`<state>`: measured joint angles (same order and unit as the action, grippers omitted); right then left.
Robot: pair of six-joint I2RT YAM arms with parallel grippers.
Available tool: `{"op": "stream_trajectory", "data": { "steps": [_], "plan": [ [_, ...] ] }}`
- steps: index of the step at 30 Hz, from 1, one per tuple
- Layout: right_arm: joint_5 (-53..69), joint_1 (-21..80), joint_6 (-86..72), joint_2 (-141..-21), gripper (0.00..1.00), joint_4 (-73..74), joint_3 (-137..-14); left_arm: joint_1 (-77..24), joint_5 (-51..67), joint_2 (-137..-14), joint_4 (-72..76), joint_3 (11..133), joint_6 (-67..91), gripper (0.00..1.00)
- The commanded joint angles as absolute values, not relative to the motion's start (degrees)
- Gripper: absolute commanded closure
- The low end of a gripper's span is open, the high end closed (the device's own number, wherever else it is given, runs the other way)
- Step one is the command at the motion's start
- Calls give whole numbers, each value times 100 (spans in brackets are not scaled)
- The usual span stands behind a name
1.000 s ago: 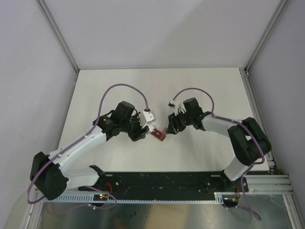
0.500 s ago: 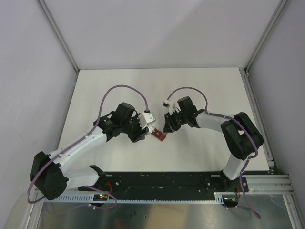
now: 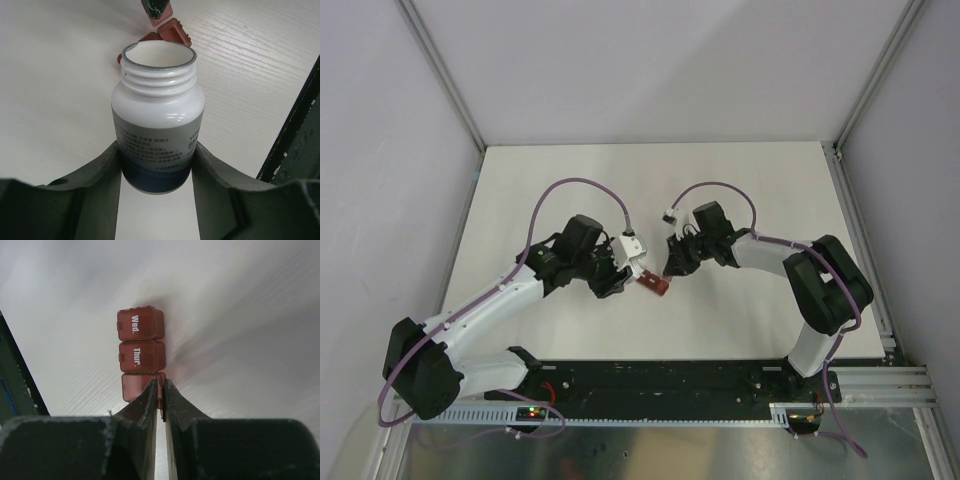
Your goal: Sort the pills into containers
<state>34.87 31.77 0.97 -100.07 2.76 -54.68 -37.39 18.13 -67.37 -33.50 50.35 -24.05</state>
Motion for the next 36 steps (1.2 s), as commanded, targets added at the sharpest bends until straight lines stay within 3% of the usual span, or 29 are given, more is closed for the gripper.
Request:
{"op": "stream_trajectory", "data": {
  "steps": [1,24,36],
  "plan": [
    [3331,3097,35,-9767,89,230,-5667,-3781,1767,-6609,-3146,5042,-2491,100],
    [3019,2858,-294,-9630,91,60,-5423,-3815,1717,-6667,-3142,5057,-2471,100],
    [2971,2775,-209,-9667,80,92,-5399,-3916,1673,-6690,-3139,5031,-2468,100]
  ]
}}
